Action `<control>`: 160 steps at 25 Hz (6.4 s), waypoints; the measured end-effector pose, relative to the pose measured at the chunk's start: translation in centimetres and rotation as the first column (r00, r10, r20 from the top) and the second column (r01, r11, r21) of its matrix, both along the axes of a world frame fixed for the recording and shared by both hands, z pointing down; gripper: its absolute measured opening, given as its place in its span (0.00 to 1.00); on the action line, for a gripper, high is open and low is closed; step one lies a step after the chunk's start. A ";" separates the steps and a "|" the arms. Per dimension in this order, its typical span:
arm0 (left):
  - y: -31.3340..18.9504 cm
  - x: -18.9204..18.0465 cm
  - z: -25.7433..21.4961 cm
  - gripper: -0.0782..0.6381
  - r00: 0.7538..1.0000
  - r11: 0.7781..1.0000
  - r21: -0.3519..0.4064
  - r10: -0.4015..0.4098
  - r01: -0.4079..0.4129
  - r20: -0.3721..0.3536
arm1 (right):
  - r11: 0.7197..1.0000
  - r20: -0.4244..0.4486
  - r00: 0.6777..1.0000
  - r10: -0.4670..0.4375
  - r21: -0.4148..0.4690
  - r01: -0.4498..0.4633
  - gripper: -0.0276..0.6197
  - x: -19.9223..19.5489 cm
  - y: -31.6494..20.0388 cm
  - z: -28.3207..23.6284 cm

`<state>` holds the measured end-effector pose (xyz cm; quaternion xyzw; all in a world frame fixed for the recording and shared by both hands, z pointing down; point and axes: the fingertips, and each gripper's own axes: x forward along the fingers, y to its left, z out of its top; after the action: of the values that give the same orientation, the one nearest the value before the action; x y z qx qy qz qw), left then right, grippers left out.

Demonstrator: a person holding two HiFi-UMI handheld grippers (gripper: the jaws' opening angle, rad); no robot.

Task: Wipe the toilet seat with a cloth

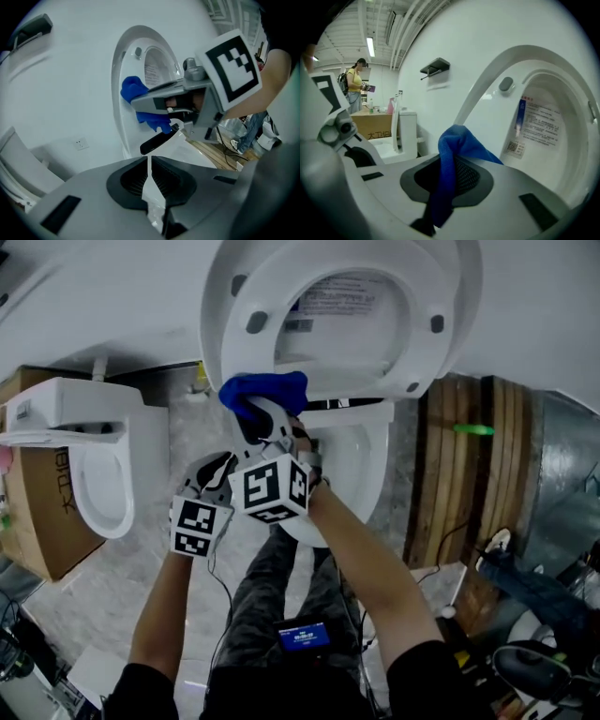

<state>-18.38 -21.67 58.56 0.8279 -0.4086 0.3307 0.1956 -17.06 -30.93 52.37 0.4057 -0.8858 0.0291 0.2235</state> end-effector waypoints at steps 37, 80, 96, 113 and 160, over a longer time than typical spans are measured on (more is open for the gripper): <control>-1.1 10.6 7.5 0.14 0.998 0.999 -0.010 0.044 -0.045 -0.046 | 0.926 -0.122 0.974 0.193 -0.306 -0.222 0.14 19.1 -0.6 15.5; -6.0 22.8 -2.3 0.14 0.992 0.987 0.114 0.118 -0.113 -0.046 | 0.942 -0.057 0.951 0.305 -0.126 -0.310 0.13 34.3 -5.3 0.2; -11.5 19.4 -14.2 0.14 0.994 0.989 0.140 -0.030 0.045 -0.103 | 0.962 -0.087 0.972 0.219 -0.149 -0.230 0.13 30.5 -8.3 -7.8; -15.7 17.9 -23.4 0.14 0.999 0.976 0.216 -0.008 0.016 -0.040 | 0.990 -0.127 0.986 0.109 -0.075 -0.119 0.13 26.6 -11.7 -17.8; -5.5 12.8 -34.0 0.14 0.950 0.946 0.187 -0.221 0.263 -0.221 | 0.998 0.133 0.990 -0.044 -0.041 0.050 0.13 19.5 -2.6 -30.1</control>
<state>-5.57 -27.12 24.56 0.8160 -0.5194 0.1745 0.1839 2.46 -33.53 22.24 0.3770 -0.9070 0.0704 0.1740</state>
